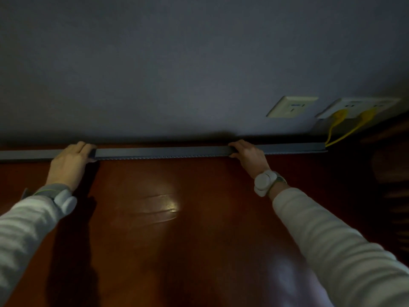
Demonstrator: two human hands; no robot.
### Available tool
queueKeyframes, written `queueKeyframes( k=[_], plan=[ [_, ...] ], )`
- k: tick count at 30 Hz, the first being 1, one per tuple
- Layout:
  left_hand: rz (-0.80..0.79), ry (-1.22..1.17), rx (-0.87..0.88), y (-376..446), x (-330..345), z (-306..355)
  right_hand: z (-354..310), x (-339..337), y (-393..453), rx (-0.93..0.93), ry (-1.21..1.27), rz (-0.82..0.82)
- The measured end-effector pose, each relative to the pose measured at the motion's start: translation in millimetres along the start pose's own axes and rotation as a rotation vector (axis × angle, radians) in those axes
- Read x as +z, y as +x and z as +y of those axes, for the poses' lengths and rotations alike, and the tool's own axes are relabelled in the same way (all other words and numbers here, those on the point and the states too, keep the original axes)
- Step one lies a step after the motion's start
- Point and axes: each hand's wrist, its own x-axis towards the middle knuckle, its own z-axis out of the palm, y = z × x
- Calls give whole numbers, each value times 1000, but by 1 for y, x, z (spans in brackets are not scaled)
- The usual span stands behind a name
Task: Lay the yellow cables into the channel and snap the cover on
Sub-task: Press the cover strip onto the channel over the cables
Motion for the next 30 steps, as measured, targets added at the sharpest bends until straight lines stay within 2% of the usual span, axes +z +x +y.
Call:
queueKeyframes(
  k=[14,23,30],
  plan=[
    [-74,-52,-4,8,-5,-8,11,-3,-6,-57,-40,48],
    [-130,-126,-81,13,-10,-4,4,1,-8,2,8,89],
    [-55,-104,-49,6,-9,11,-3,-2,-5,49,44,56]
  ],
)
